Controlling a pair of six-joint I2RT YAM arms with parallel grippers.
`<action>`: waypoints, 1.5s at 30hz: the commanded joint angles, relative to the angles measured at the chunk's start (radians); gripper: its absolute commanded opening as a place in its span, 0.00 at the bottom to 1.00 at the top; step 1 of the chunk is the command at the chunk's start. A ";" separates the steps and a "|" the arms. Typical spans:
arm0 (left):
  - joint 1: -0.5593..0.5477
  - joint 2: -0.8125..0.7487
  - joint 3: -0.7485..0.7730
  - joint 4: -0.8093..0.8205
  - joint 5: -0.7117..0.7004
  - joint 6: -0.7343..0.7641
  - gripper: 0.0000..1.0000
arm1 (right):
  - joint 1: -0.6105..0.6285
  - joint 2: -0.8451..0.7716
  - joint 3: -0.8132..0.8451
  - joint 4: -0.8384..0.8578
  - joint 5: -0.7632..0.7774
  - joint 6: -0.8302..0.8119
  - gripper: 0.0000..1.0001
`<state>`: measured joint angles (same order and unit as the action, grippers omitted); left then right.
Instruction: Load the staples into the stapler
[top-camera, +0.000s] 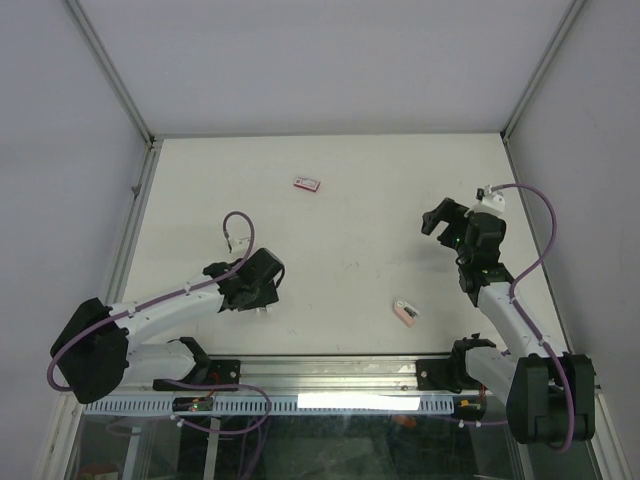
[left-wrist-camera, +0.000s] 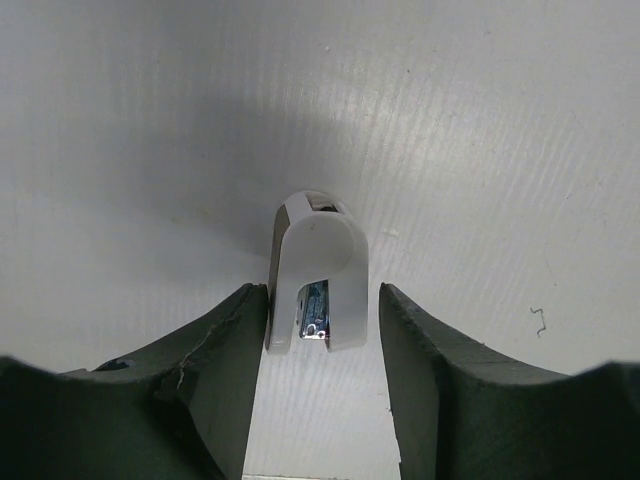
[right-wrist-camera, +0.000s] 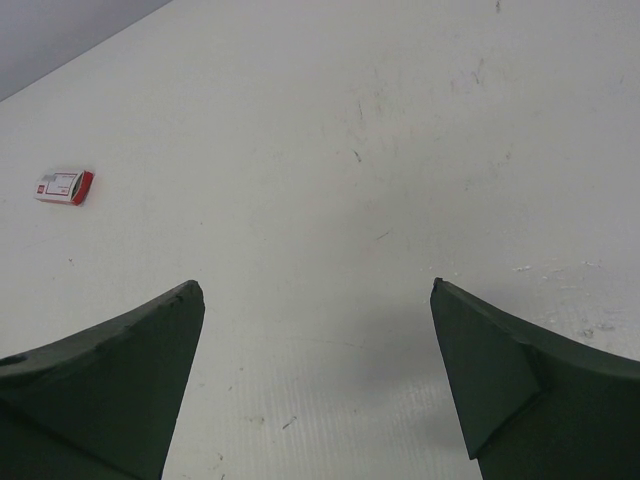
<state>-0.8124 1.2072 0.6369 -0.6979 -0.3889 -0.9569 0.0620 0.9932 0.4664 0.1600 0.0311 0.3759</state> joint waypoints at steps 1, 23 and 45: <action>-0.007 -0.046 -0.025 0.012 -0.019 -0.040 0.50 | -0.007 -0.003 0.040 0.048 -0.021 -0.011 1.00; -0.008 -0.067 0.016 0.358 0.145 -0.046 0.00 | 0.050 0.073 0.163 -0.016 -0.334 0.051 0.96; -0.005 -0.020 -0.190 1.144 0.365 -0.202 0.00 | 0.574 -0.003 0.063 -0.019 -0.385 0.216 0.83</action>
<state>-0.8124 1.2060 0.4458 0.3347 -0.0399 -1.0828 0.5453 1.0550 0.5789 0.0078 -0.4026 0.5838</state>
